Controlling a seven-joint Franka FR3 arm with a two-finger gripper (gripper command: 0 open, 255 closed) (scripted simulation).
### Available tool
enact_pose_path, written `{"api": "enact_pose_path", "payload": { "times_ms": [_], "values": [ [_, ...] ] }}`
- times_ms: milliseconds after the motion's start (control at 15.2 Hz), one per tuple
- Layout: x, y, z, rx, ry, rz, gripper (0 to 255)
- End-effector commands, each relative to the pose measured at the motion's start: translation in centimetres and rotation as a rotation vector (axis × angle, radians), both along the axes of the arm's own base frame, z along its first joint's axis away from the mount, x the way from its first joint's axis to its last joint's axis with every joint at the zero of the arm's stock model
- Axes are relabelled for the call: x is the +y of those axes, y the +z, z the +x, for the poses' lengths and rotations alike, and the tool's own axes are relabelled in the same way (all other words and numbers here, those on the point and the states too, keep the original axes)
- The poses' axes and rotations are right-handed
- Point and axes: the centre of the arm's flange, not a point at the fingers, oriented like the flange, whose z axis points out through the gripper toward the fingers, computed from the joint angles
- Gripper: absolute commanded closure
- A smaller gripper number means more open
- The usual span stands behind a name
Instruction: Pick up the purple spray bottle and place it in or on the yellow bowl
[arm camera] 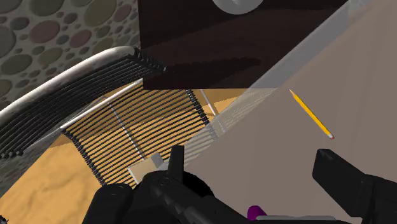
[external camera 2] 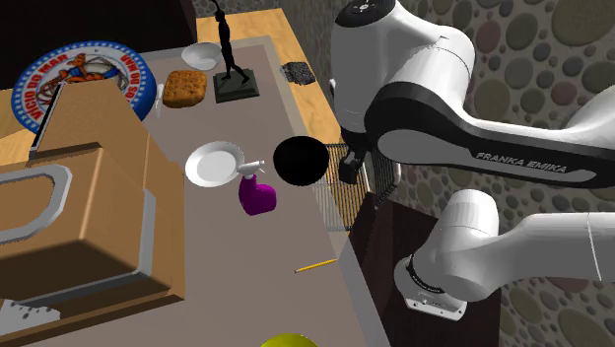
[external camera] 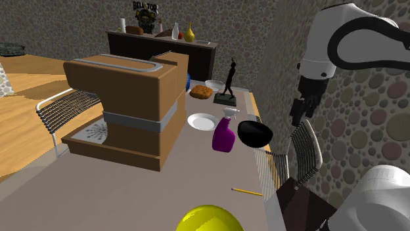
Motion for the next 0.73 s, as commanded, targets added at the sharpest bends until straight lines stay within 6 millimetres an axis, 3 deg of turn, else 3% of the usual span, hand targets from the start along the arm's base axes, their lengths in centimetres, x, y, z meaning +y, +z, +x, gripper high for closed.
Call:
{"api": "enact_pose_path", "payload": {
  "times_ms": [0,660],
  "values": [
    [0.0,0.0,0.0,0.0,0.0,0.0,0],
    [-3.4,-8.8,5.4,-0.259,0.359,0.154,0]
  ]
}}
